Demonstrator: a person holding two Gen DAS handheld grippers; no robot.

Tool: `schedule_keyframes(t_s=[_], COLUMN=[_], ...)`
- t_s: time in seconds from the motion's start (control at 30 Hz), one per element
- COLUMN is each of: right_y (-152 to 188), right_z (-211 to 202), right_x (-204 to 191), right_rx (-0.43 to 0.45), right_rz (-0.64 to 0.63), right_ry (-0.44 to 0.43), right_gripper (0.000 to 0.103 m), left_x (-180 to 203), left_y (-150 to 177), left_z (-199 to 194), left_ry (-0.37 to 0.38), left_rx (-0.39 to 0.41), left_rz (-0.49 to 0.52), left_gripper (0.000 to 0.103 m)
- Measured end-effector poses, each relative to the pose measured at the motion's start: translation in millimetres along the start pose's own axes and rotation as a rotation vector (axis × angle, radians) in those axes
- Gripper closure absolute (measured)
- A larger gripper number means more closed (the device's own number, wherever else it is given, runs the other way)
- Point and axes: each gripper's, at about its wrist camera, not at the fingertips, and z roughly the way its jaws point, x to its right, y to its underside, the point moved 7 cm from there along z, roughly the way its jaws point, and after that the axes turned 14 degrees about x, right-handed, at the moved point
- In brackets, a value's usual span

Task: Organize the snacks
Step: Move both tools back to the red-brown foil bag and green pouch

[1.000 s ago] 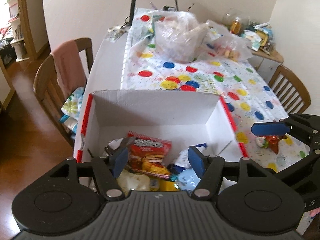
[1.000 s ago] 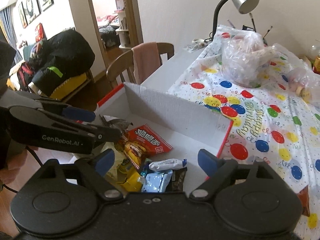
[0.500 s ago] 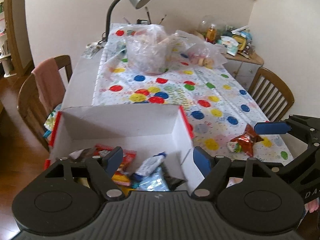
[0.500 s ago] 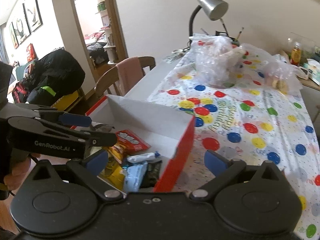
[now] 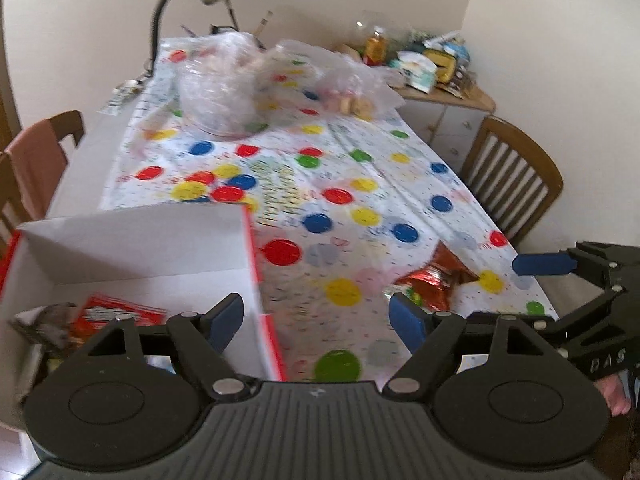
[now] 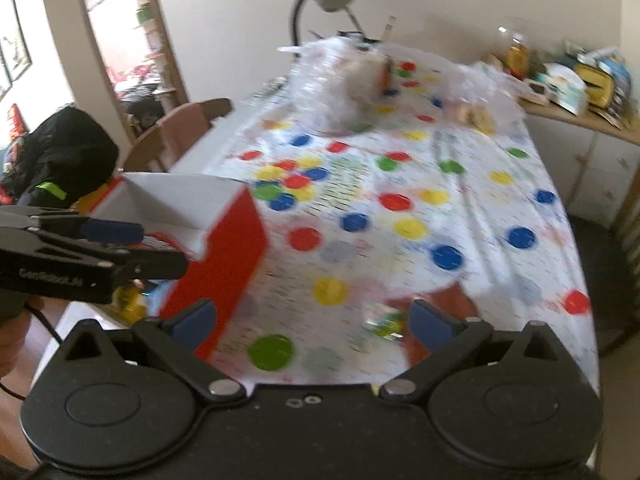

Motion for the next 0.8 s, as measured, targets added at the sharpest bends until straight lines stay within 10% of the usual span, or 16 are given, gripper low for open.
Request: schedule_keyframes(t_s=[0.8], right_y=[40], right_z=[93], right_x=[113], right_rx=[-0.174], right_rz=[0.012], right_ry=[0.017], right_gripper=[0.003], left_x=[72], left_y=[44], left_z=[83], left_ry=[-0.062], left_rx=[-0.138], left_rz=[-0.005], left_gripper=[0.023])
